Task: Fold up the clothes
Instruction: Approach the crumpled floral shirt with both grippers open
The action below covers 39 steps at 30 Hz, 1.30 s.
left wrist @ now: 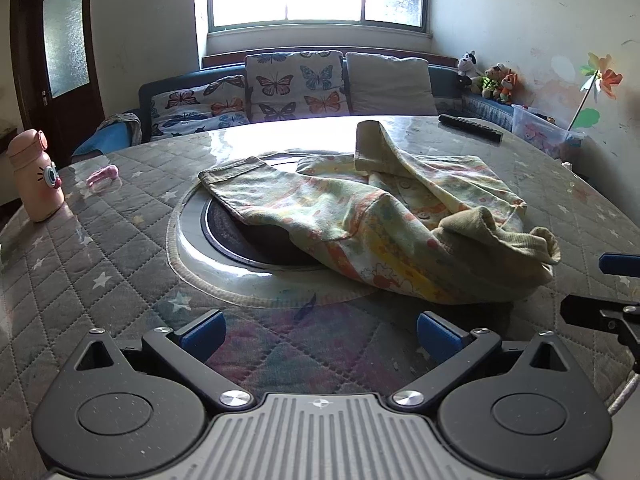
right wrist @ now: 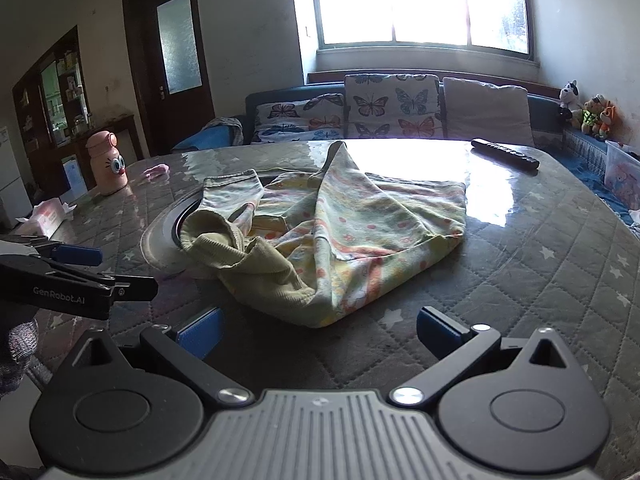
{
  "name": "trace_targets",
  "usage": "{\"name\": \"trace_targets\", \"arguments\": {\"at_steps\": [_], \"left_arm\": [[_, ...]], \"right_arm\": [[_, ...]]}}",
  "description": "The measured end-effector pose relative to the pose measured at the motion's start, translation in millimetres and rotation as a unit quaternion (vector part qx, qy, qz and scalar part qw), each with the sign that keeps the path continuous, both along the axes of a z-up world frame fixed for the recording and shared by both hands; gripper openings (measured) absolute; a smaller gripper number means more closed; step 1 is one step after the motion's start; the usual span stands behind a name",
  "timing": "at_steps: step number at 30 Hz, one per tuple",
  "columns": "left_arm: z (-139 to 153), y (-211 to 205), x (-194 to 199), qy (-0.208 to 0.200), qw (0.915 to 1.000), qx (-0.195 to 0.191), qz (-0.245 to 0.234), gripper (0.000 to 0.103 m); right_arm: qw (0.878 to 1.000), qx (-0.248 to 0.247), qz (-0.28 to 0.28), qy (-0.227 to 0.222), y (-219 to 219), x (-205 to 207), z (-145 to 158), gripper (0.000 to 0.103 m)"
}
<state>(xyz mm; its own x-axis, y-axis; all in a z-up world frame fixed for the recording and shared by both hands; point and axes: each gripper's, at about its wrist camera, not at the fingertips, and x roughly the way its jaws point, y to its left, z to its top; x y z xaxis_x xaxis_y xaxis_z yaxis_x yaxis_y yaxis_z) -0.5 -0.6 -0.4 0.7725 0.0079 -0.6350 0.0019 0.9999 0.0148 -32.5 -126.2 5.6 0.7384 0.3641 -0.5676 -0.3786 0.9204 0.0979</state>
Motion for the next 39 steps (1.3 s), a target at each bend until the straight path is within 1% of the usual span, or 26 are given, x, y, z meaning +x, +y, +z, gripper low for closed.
{"name": "trace_targets", "arguments": {"at_steps": [2, 4, 8, 13, 21, 39], "left_arm": [[-1.0, -1.6, -1.2, 0.000, 1.0000, 0.000, 0.000, 0.103], [-2.0, -3.1, -2.3, 0.001, 1.0000, 0.001, -0.001, 0.103], [-4.2, -7.1, -5.4, 0.002, 1.0000, 0.002, -0.001, 0.103], [-0.4, -3.2, -3.3, 0.008, 0.9999, -0.003, -0.006, 0.103], [-3.8, -4.0, -1.3, 0.018, 0.9998, -0.003, -0.006, 0.103], [-7.5, -9.0, -0.2, 0.027, 0.9995, -0.001, -0.015, 0.103]], "right_arm": [[1.000, 0.002, 0.000, 0.006, -0.1, 0.4, 0.1, 0.103], [1.000, 0.001, 0.001, 0.004, 2.7, -2.0, -4.6, 0.103], [1.000, 0.003, 0.000, 0.002, 5.6, -4.7, -2.5, 0.103], [1.000, 0.006, 0.002, 0.001, 5.3, -7.1, -2.6, 0.103], [1.000, 0.003, 0.001, 0.011, 8.4, -6.2, -6.7, 0.103], [1.000, -0.001, -0.001, 0.029, 10.1, -1.2, -11.4, 0.103]]}}
